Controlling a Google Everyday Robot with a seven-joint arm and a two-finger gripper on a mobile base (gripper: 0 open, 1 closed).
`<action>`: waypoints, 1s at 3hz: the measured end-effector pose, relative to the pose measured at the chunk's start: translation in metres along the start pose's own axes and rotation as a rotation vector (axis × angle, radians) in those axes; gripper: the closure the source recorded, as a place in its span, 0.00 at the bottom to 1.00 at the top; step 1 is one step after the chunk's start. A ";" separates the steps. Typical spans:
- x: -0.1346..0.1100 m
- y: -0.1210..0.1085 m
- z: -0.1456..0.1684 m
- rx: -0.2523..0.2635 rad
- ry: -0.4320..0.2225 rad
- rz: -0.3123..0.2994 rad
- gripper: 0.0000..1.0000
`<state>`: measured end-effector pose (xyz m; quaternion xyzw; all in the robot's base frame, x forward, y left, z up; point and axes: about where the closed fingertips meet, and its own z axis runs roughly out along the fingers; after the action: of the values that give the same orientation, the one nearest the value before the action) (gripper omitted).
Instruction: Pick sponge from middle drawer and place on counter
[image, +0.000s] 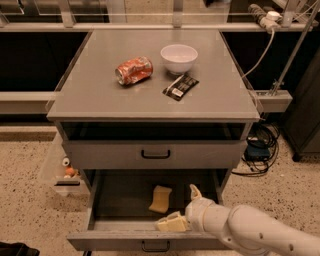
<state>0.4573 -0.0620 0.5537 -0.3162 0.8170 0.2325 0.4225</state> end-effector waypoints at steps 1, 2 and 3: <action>0.016 0.010 0.018 0.066 0.024 -0.142 0.00; 0.012 -0.010 0.016 0.149 0.015 -0.143 0.00; 0.015 -0.007 0.019 0.138 0.024 -0.149 0.00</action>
Offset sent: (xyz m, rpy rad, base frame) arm -0.0051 0.0125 -0.0184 -0.1023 -0.0787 0.0242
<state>0.4658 -0.0590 0.5300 -0.3490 0.8101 0.1397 0.4498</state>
